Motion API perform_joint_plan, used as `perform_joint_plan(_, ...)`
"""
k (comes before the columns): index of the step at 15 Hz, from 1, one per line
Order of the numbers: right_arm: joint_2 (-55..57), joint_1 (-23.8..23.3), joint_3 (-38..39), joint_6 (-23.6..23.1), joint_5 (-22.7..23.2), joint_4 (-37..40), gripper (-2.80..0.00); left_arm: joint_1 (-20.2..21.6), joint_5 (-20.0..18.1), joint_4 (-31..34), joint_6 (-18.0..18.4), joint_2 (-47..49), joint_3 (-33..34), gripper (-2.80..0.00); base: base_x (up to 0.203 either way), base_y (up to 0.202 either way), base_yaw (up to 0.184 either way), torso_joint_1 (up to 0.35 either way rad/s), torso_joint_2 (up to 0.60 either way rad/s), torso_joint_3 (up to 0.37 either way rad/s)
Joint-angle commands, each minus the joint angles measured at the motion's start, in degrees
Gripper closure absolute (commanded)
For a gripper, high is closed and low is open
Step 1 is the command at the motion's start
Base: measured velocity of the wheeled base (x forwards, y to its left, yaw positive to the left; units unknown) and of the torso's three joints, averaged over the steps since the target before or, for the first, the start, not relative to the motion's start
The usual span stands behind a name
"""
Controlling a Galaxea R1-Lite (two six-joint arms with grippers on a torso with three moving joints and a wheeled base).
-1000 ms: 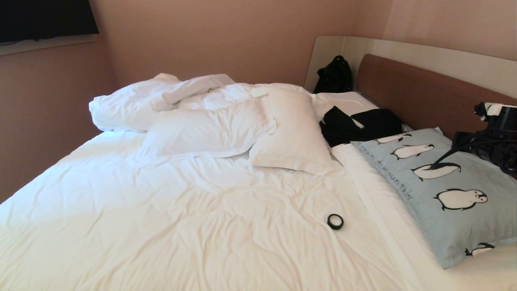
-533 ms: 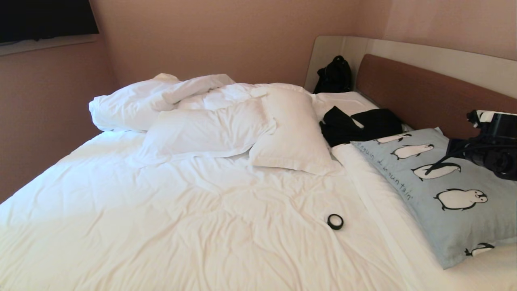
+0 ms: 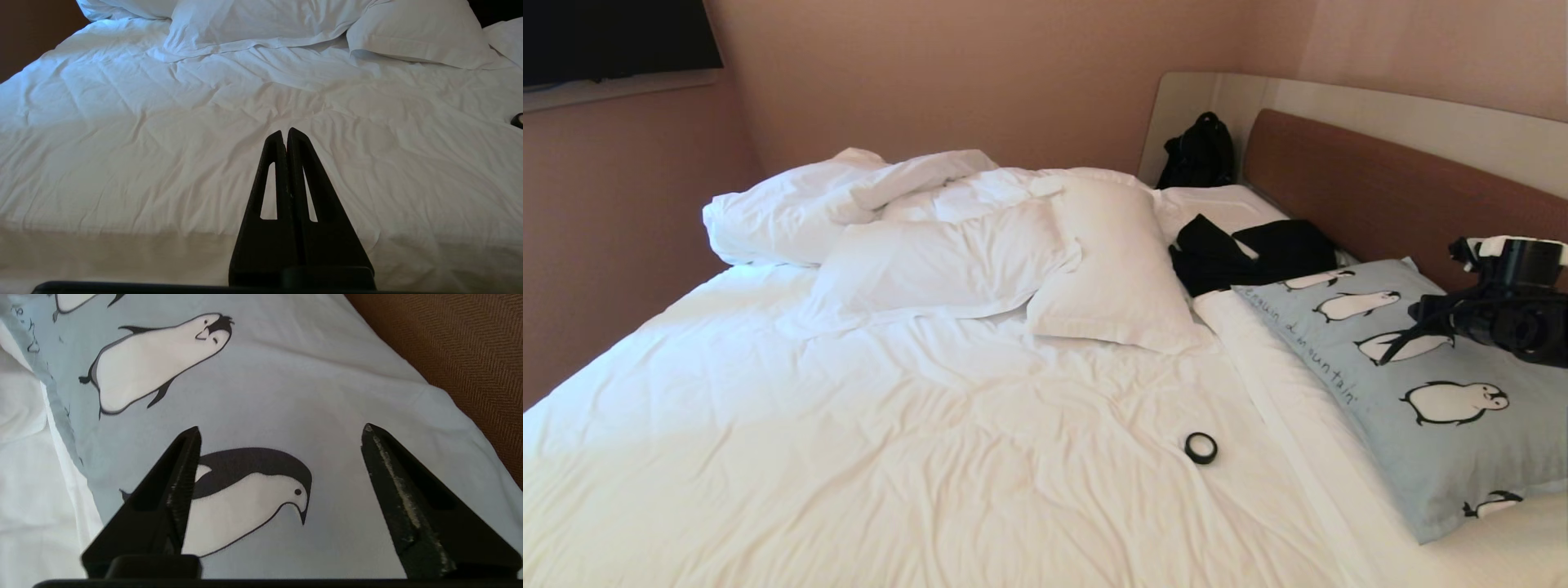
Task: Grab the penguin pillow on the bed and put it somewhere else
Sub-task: Pick up the pillow
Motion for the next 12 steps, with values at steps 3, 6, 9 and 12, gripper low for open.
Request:
perform_joint_plan(3,-2.06,-0.01,-1.93,-0.05,-0.06,11.74,-2.80,-0.01,0.02,0.02,-0.02,-0.02,0.09,0.00,0.000,0.000,0.000,0.000,0.00,0.000)
perform_joint_plan(6,-3.12,-0.02,-5.49,0.07,-0.04,21.75,-2.80,-0.01,0.02,0.02,-0.02,-0.02,0.09,0.00,0.000,0.000,0.000,0.000,0.00,0.000)
perform_joint_plan(9,-2.53,-0.10,-6.74,0.01,-0.06,24.33,-2.80,-0.01,0.02,0.02,-0.02,-0.02,0.09,0.00,0.000,0.000,0.000,0.000,0.00,0.000)
perform_joint_plan(12,-2.00,-0.10,-6.74,-0.17,0.03,24.39,-2.80,-0.01,0.02,0.02,-0.02,-0.02,0.09,0.00,0.000,0.000,0.000,0.000,0.00,0.000)
